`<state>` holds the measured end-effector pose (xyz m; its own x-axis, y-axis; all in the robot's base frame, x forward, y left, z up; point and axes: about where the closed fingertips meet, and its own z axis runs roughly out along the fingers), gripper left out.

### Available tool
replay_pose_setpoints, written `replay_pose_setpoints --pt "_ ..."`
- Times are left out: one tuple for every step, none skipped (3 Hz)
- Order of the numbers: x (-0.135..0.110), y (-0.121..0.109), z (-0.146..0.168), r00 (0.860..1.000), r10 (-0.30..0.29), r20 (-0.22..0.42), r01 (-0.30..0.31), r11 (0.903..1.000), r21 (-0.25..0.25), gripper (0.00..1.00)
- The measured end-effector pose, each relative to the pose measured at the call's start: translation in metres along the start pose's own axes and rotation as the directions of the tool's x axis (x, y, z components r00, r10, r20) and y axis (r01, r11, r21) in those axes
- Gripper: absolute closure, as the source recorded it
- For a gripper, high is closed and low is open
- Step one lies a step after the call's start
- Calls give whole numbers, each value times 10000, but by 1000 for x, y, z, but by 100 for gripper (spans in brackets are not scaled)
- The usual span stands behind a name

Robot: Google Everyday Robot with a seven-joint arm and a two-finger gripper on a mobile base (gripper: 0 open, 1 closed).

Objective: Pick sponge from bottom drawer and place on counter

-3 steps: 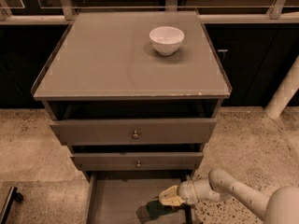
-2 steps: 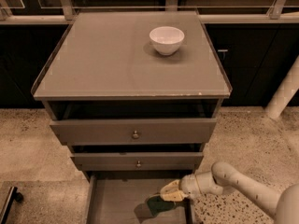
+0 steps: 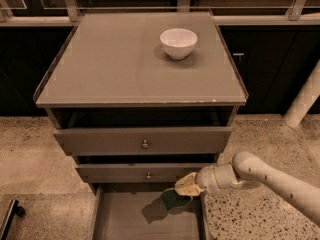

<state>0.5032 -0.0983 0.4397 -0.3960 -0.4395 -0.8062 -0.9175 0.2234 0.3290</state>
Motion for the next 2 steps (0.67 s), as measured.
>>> replay_pose_setpoints --pt "0 0 0 10000 0 0 0 10000 -1 100" --pt "-14 5 0 9993 -336 -185 333 9993 -165 100"
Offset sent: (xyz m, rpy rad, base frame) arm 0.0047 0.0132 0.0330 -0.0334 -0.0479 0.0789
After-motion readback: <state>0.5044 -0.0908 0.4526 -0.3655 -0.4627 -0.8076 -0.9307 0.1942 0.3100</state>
